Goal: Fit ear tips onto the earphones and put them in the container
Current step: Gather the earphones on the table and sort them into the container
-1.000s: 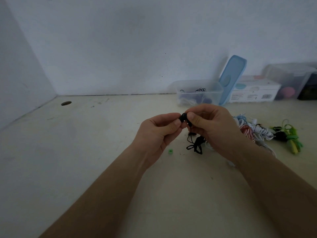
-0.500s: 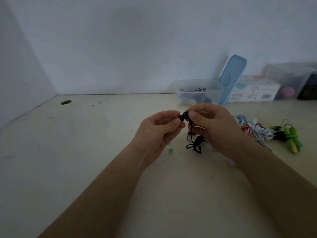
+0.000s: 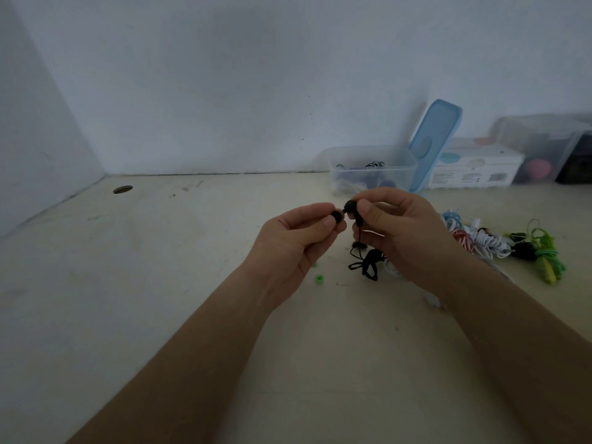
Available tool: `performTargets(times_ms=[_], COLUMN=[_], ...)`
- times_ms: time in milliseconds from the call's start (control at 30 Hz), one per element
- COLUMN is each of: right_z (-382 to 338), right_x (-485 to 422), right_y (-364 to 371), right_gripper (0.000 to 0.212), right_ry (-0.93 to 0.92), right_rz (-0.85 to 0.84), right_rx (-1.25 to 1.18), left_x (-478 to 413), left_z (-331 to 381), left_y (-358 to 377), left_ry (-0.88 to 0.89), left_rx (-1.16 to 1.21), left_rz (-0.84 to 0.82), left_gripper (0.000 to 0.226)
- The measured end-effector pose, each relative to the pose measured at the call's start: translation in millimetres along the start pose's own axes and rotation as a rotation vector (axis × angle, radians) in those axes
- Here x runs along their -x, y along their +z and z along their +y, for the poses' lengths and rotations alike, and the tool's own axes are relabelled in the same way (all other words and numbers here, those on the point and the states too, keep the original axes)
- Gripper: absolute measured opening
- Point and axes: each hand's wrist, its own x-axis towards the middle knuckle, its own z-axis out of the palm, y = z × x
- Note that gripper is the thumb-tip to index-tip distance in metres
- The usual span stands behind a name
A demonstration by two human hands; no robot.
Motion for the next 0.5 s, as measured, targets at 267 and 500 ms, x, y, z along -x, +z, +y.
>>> performTargets(times_ms=[267, 500], right_z=[-0.7, 0.4], right_x=[1.2, 0.2], right_y=[0.6, 0.3], right_gripper=[0.016, 0.012], right_ry=[0.027, 0.026], right_rz=[-0.061, -0.029], right_rx=[-0.041, -0.011], left_x=[0.2, -0.9], left_z=[-1.1, -1.4], left_y=[0.2, 0.3], left_ry=[0.005, 0.017], left_rx=[-0.004, -0.046], left_rz=[-0.007, -0.031], left_gripper=[0.019, 0.019])
